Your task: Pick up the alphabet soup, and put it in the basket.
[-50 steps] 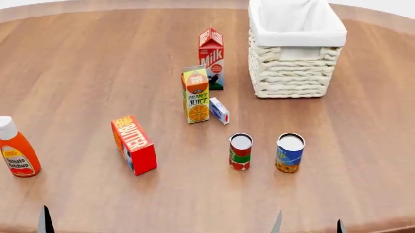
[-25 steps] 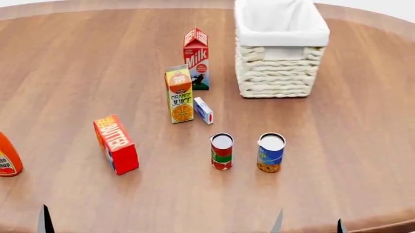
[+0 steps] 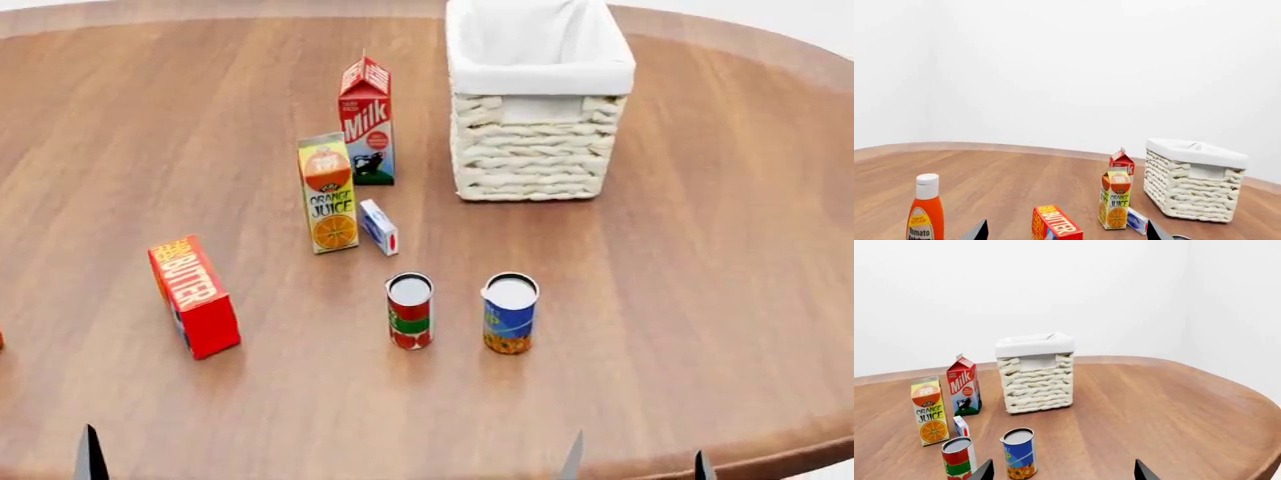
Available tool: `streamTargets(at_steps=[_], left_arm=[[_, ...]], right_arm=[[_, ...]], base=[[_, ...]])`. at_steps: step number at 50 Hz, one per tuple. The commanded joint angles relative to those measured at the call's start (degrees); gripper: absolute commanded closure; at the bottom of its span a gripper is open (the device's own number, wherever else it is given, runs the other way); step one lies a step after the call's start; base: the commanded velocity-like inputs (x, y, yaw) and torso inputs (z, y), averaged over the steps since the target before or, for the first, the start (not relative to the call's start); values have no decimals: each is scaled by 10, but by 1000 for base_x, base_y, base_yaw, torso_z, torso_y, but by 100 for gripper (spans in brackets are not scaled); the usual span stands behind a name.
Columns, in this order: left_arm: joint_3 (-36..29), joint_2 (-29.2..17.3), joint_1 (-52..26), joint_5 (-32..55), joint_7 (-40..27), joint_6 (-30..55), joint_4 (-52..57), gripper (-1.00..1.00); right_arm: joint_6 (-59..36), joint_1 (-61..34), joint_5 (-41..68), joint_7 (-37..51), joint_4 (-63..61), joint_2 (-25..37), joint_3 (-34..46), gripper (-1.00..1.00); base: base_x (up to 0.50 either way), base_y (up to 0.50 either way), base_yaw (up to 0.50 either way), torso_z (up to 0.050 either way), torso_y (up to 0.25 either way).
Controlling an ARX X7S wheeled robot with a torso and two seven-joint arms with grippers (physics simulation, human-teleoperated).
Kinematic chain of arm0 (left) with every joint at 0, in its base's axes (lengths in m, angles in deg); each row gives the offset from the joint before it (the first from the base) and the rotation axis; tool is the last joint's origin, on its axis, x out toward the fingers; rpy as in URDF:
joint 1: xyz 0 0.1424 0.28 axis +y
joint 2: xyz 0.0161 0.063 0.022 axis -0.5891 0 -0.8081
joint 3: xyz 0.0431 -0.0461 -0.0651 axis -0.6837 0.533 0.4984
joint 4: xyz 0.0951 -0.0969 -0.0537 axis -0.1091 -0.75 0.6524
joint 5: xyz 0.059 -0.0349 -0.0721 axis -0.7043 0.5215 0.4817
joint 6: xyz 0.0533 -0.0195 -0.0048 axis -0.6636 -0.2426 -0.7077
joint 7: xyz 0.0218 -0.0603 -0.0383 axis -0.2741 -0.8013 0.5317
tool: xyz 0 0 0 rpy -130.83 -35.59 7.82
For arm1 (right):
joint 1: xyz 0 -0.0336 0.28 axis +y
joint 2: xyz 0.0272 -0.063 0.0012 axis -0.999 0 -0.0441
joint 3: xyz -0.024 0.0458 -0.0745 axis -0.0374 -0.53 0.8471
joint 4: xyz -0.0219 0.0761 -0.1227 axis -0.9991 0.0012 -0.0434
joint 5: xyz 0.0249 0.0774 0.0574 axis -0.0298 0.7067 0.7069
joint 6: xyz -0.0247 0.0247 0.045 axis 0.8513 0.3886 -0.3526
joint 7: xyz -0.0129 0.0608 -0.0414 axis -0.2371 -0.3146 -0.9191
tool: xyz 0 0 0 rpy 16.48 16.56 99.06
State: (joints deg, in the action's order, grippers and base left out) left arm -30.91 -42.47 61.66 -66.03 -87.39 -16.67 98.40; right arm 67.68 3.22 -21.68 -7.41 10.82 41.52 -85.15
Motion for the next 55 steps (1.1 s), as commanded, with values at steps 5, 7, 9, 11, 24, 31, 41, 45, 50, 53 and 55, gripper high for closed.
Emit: streamTargets(at_steps=[5,7,9,11,24,31,41,45,50,53,55], left_arm=[[-6,-4,-3,2,-6,-1,-2,-100],[-6,-5,-3,3,-6,-2,-2,-100],[-7,-5,-3,3,-7,-2,-2,-100],[-8,-6,-2,2,-8,-2,-1,-100],[-8,-12,-1,8,-12,-6,0,-100],[-7,-14,2,12,-15,-8,2,-100],[-9,-17,4,14,-18,-9,5,-100],[-11,-18,4,13,-19,-9,5,-100],[-12,-19,4,14,-21,-10,6,-100],[-13,-20,5,14,-22,-10,7,-100],[-14,-20,4,15,-23,-10,6,-100]], right_arm=[[0,-1,6,5,0,5,4,-100],[0,-2,8,6,0,6,4,-100],[-2,-2,10,6,-1,6,4,-100],[-1,-2,10,7,0,7,5,-100],[0,-4,10,11,3,9,11,-100],[0,-2,15,14,-1,12,11,-100],[0,-3,19,18,-1,15,11,-100],[1,-4,20,19,1,16,12,-100],[1,-4,21,21,1,17,13,-100],[1,-4,21,22,1,18,14,-100],[1,-5,22,22,2,18,14,-100]], base=[[0,-159,0,0,0],[0,-160,0,0,0],[0,-158,0,0,0],[0,-156,0,0,0],[0,-172,0,0,0],[0,-164,0,0,0],[0,-166,0,0,0],[0,-166,0,0,0],[0,-166,0,0,0],[0,-164,0,0,0],[0,-166,0,0,0]])
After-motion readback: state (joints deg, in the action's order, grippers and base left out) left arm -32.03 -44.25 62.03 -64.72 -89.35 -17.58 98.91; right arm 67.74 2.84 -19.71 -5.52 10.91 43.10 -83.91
